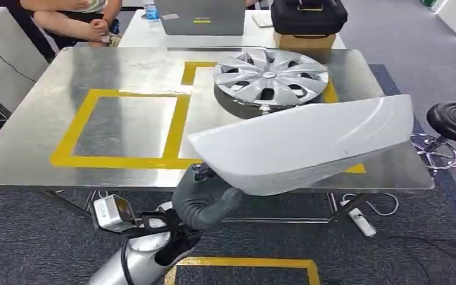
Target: Take the parts from the cabinet and place them on the table.
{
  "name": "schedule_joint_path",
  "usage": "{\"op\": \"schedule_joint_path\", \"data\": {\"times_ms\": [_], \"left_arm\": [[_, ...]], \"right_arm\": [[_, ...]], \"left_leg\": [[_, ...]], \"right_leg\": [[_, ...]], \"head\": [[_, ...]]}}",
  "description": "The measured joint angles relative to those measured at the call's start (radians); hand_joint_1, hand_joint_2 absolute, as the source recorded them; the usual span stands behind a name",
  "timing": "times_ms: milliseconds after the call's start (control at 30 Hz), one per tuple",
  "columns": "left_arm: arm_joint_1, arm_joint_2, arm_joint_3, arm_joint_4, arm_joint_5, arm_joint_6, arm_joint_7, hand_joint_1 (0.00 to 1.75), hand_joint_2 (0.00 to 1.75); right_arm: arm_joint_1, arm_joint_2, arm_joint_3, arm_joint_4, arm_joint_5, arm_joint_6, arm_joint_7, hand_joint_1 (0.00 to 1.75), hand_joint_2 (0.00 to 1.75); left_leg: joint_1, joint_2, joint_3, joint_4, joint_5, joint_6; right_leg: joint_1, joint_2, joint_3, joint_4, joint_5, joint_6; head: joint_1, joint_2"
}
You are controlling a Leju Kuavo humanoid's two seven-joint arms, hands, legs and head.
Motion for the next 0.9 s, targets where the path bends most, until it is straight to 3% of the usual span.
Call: {"op": "schedule_joint_path", "data": {"times_ms": [100, 167, 200, 267, 300, 333, 400, 467, 500, 533, 600, 667, 733, 800, 833, 867, 900], "left_arm": [[0.000, 0.000, 0.000, 0.000, -0.004, 0.003, 0.000, 1.62, 1.75], [-0.001, 0.000, 0.000, 0.000, -0.016, 0.021, 0.004, 1.62, 1.75], [-0.004, 0.000, -0.001, 0.000, -0.029, 0.037, 0.015, 1.62, 1.75], [-0.009, 0.000, -0.002, 0.006, -0.046, 0.058, 0.033, 1.62, 1.75], [-0.011, 0.000, -0.003, 0.013, -0.059, 0.074, 0.040, 1.62, 1.75], [-0.015, 0.000, -0.003, 0.023, -0.078, 0.100, 0.045, 1.62, 1.75], [-0.035, -0.005, -0.005, 0.052, -0.113, 0.158, 0.058, 1.62, 1.75], [-0.078, -0.018, -0.005, 0.095, -0.134, 0.191, 0.074, 1.62, 1.75], [-0.106, -0.028, -0.005, 0.127, -0.142, 0.197, 0.081, 1.62, 1.75], [-0.130, -0.041, -0.006, 0.151, -0.146, 0.198, 0.082, 1.62, 1.75], [-0.156, -0.052, -0.006, 0.189, -0.149, 0.198, 0.084, 1.62, 1.75], [-0.185, -0.067, -0.006, 0.228, -0.184, 0.218, 0.100, 1.62, 1.75], [-0.240, -0.080, -0.020, 0.281, -0.274, 0.263, 0.128, 1.62, 1.75], [-0.307, -0.087, -0.040, 0.368, -0.349, 0.307, 0.147, 1.62, 1.75], [-0.339, -0.087, -0.052, 0.418, -0.382, 0.354, 0.158, 1.62, 1.75], [-0.373, -0.088, -0.070, 0.471, -0.425, 0.416, 0.176, 1.62, 1.75], [-0.413, -0.091, -0.089, 0.528, -0.466, 0.483, 0.200, 1.62, 1.75]], "right_arm": [[0.001, 0.000, 0.001, 0.000, 0.001, 0.000, 0.000, 0.00, 1.75], [0.002, 0.000, 0.001, 0.000, 0.000, -0.002, 0.000, 0.00, 1.75], [0.000, 0.000, 0.001, 0.000, 0.000, -0.003, 0.000, 0.00, 1.75], [0.000, 0.000, 0.001, 0.000, 0.000, -0.004, 0.000, 0.00, 1.75], [0.001, 0.000, 0.001, 0.000, 0.000, -0.004, 0.002, 0.00, 1.75], [0.002, -0.001, 0.001, 0.000, 0.000, -0.004, 0.003, 0.00, 1.75], [0.001, -0.001, 0.001, 0.000, 0.003, -0.003, 0.003, 0.00, 1.75], [0.001, 0.000, 0.004, 0.000, 0.013, -0.002, 0.003, 0.00, 1.75], [0.000, -0.001, 0.008, 0.000, 0.017, -0.002, 0.002, 0.00, 1.75], [-0.001, -0.001, 0.010, 0.000, 0.019, -0.002, 0.001, 0.00, 1.75], [-0.001, -0.001, 0.013, 0.000, 0.026, 0.002, 0.001, 0.00, 1.75], [-0.001, -0.001, 0.021, 0.000, 0.032, 0.005, 0.002, 0.00, 1.75], [-0.005, -0.001, 0.029, 0.000, 0.051, 0.011, 0.011, 0.00, 1.75], [-0.012, -0.001, 0.039, 0.000, 0.063, 0.016, 0.024, 0.00, 1.75], [-0.014, -0.001, 0.043, 0.000, 0.066, 0.017, 0.030, 0.00, 1.75], [-0.017, -0.001, 0.048, 0.000, 0.069, 0.018, 0.035, 0.00, 1.75], [-0.019, -0.001, 0.051, 0.000, 0.074, 0.020, 0.040, 0.00, 1.75]], "left_leg": [[0.004, -0.001, 0.000, -0.008, 0.007, -0.013], [0.005, 0.000, -0.004, 0.002, -0.007, -0.026], [0.005, 0.002, -0.022, 0.039, -0.036, -0.033], [0.009, 0.002, -0.096, 0.196, -0.113, -0.041], [0.010, 0.002, -0.134, 0.272, -0.139, -0.044], [0.012, 0.003, -0.151, 0.300, -0.137, -0.044], [0.013, 0.004, -0.122, 0.236, -0.075, -0.043], [0.014, 0.006, -0.040, 0.072, 0.007, -0.039], [0.014, 0.008, -0.012, 0.012, 0.013, -0.039], [0.014, 0.004, -0.011, -0.001, 0.006, -0.028], [0.009, 0.003, -0.016, 0.001, 0.008, -0.016], [0.015, 0.004, -0.014, -0.005, 0.015, -0.003], [0.015, 0.004, -0.015, -0.005, 0.015, 0.009], [0.012, 0.004, -0.015, -0.005, 0.015, 0.012], [0.011, 0.004, -0.014, -0.005, 0.015, 0.013], [0.010, 0.004, -0.014, -0.005, 0.015, 0.013], [0.010, 0.003, -0.013, -0.005, 0.014, 0.012]], "right_leg": [[0.004, 0.003, -0.008, 0.002, 0.004, -0.016], [-0.003, 0.002, -0.006, -0.006, 0.011, -0.029], [-0.004, 0.002, -0.006, -0.006, 0.011, -0.034], [-0.004, 0.000, -0.007, -0.006, 0.010, -0.038], [-0.004, -0.001, -0.008, -0.006, 0.010, -0.039], [-0.005, -0.001, -0.008, -0.006, 0.010, -0.039], [-0.005, 0.000, -0.007, -0.005, 0.010, -0.038], [-0.007, 0.001, -0.005, -0.005, 0.011, -0.032], [0.001, 0.001, -0.009, -0.002, 0.010, -0.023], [0.002, 0.002, -0.015, 0.001, 0.011, -0.018], [-0.002, 0.000, -0.014, -0.008, 0.017, -0.006], [-0.005, 0.000, -0.022, -0.003, 0.011, 0.006], [-0.004, -0.001, -0.064, 0.095, -0.048, 0.012], [-0.004, -0.001, -0.143, 0.259, -0.113, 0.015], [-0.004, -0.001, -0.168, 0.306, -0.122, 0.016], [-0.004, -0.001, -0.168, 0.299, -0.104, 0.016], [-0.004, -0.001, -0.145, 0.246, -0.065, 0.015]], "head": [[-0.002, 0.000], [-0.002, 0.000], [-0.009, 0.000], [-0.010, 0.000], [-0.010, 0.000], [-0.010, 0.000], [-0.010, 0.000], [-0.010, 0.000], [-0.013, 0.000], [-0.012, 0.000], [-0.010, 0.000], [-0.010, 0.000], [0.001, 0.000], [0.002, 0.000], [0.001, 0.000], [0.002, 0.000], [0.002, 0.000]]}}
